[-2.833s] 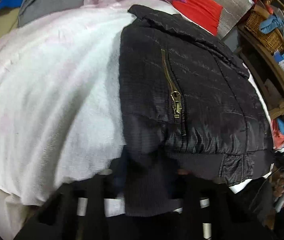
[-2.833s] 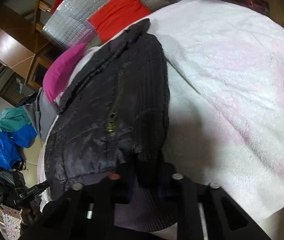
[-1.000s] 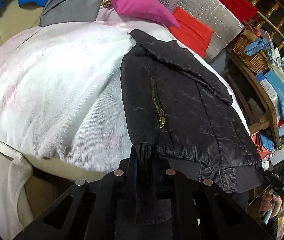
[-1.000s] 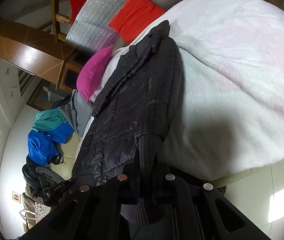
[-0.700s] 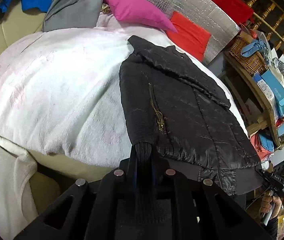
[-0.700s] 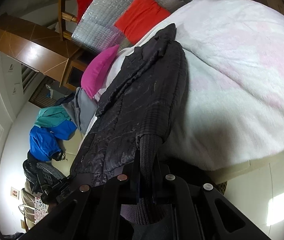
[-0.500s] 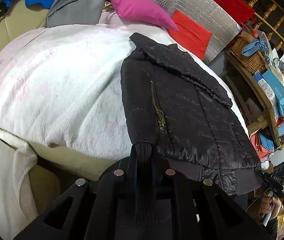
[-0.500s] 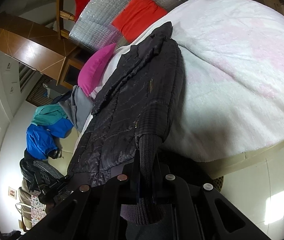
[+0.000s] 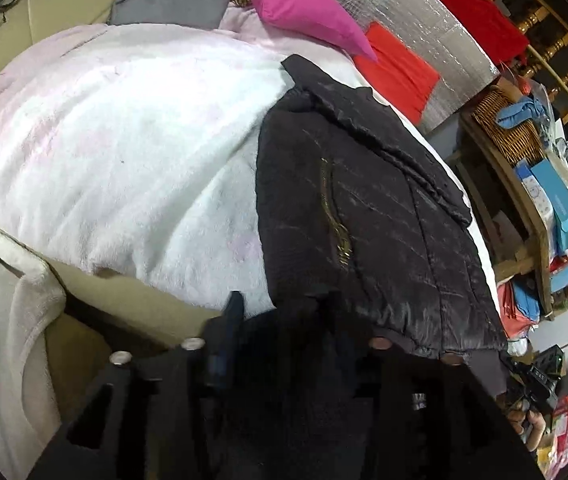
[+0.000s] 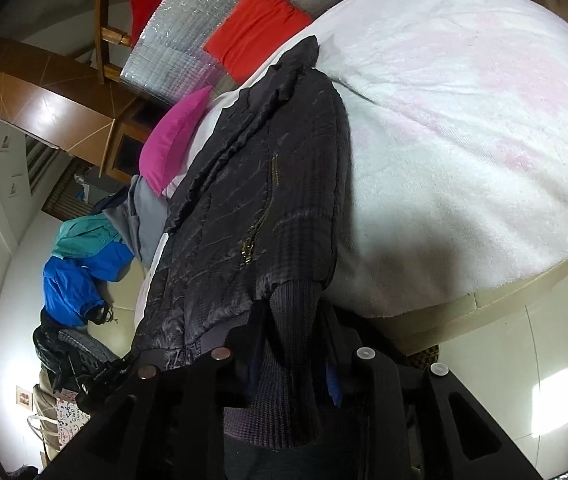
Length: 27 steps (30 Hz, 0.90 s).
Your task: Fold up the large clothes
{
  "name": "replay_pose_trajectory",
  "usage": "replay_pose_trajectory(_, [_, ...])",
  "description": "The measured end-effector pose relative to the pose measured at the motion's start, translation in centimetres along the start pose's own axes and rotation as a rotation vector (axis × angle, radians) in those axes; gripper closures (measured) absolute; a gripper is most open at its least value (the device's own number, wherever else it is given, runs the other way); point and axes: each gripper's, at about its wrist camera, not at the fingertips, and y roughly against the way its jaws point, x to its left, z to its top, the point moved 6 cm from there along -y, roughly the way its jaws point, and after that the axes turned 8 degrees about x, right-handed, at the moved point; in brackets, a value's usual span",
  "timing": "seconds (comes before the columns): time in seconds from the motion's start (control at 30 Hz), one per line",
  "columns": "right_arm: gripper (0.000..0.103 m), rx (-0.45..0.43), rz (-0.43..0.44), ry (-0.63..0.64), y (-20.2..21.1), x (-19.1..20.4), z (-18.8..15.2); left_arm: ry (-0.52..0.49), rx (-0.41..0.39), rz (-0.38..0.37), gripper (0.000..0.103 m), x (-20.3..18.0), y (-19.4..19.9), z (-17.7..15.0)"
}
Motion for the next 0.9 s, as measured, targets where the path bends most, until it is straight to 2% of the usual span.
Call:
replay_pose_trajectory(0.1, [0.071, 0.003, -0.004, 0.000, -0.4, -0.1, 0.4, 0.014, 0.025, -0.033, 0.054, 0.1, -0.8, 0.3])
replay_pose_trajectory(0.13, [0.067, 0.002, -0.005, -0.005, -0.5, -0.3, 0.5, 0.023, 0.029, -0.044, 0.052, 0.1, -1.0, 0.4])
replay_pose_trajectory(0.23, [0.046, -0.003, -0.008, -0.023, -1.0, -0.7, 0.8, 0.037, 0.044, -0.063, 0.049, 0.0, -1.7, 0.8])
replay_pose_trajectory(0.27, [0.045, 0.000, -0.009, -0.028, -1.2, -0.9, 0.8, 0.037, 0.054, -0.068, 0.048, 0.0, -2.0, 0.8])
replay_pose_trajectory(0.4, [0.045, 0.009, 0.012, -0.032, -1.6, -1.1, 1.0, 0.034, 0.069, -0.080, 0.048, -0.2, -2.7, 0.8])
replay_pose_trajectory(0.43, [0.050, 0.011, 0.015, -0.030, -1.6, -1.1, 1.0, 0.032, 0.069, -0.081, 0.049, -0.2, -2.7, 0.9])
replay_pose_trajectory(0.47, [0.063, 0.015, 0.028, -0.024, -1.7, -0.9, 1.0, 0.029, 0.077, -0.089, 0.053, -0.3, -2.8, 0.9])
replay_pose_trajectory(0.5, [0.066, 0.025, 0.044, -0.022, -1.7, -0.8, 1.0, 0.026, 0.091, -0.099, 0.063, -0.4, -2.9, 0.8])
replay_pose_trajectory(0.7, [0.065, 0.032, 0.045, -0.025, -2.0, -0.6, 0.9, 0.056, 0.096, -0.123, 0.060, -0.2, -3.0, 0.7])
replay_pose_trajectory(0.77, [0.058, 0.029, 0.048, -0.038, -2.0, -0.8, 0.9, 0.072, 0.096, -0.115, 0.050, 0.0, -3.0, 0.6])
replay_pose_trajectory(0.9, [0.053, 0.027, 0.059, -0.047, -2.4, -0.8, 1.1, 0.090, 0.102, -0.134, 0.050, 0.5, -3.1, 0.6])
